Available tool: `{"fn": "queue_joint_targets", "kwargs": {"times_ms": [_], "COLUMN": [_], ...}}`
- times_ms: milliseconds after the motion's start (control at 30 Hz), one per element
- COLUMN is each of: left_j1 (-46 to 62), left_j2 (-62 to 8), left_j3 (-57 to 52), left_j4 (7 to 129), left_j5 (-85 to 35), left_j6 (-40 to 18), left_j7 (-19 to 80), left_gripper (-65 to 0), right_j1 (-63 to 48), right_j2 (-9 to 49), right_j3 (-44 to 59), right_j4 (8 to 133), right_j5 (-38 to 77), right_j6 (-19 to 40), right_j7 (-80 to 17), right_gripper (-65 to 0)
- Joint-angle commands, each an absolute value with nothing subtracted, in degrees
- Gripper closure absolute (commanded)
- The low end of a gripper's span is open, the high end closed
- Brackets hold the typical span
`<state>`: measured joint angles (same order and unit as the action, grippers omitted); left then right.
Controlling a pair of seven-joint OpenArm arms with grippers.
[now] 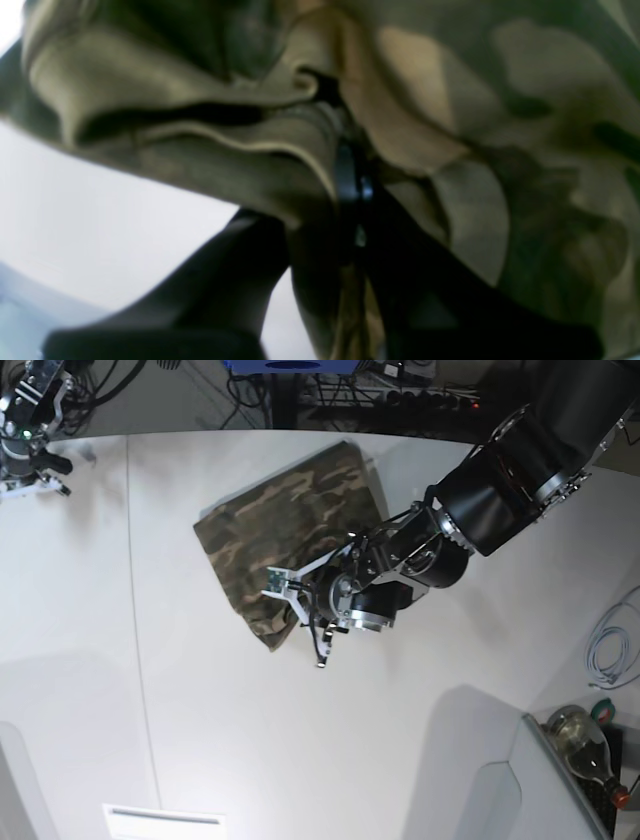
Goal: Layout the t-shirt on the table in an organized manner, then fold the t-shirt properly
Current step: 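Tuck and smooth the shirt's edge with the left gripper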
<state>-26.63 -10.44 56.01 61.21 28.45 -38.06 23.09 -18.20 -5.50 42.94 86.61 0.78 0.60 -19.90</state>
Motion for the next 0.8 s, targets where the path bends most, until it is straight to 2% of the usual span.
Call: {"fn": "queue_joint_targets", "kwargs": {"times_ms": [0,133,400,767], "left_j1": [-27.6,-27.4,-27.6,-30.4], "left_j2": [-9.2,-6.8,-2.1,-0.5], "left_j3": [56.1,56.0,56.2,56.4], "left_j4": [60.6,57.0,51.4,46.2], "left_j5": [29.2,31.9,39.5,42.8], "left_j6": [-38.5,-38.5,-38.5,-38.5], "left_j7": [21.1,11.6,2.2,-3.8], "left_gripper": [0.0,0.0,0.0,0.0], "right_j1": [-19.6,-22.2,-24.0,-24.1], "right_j2": [-4.7,-4.9,-5.2,-5.2], "right_j3": [43.7,44.0,44.2,44.2], "right_j4": [87.5,87.7,87.7,87.6], "right_j5": [2.1,3.6,3.6,3.6], "right_j6": [0.1,0.1,0.1,0.1], "right_j7": [-18.9,-18.9,-18.8,-18.8], "right_gripper": [0.0,0.0,0.0,0.0]}}
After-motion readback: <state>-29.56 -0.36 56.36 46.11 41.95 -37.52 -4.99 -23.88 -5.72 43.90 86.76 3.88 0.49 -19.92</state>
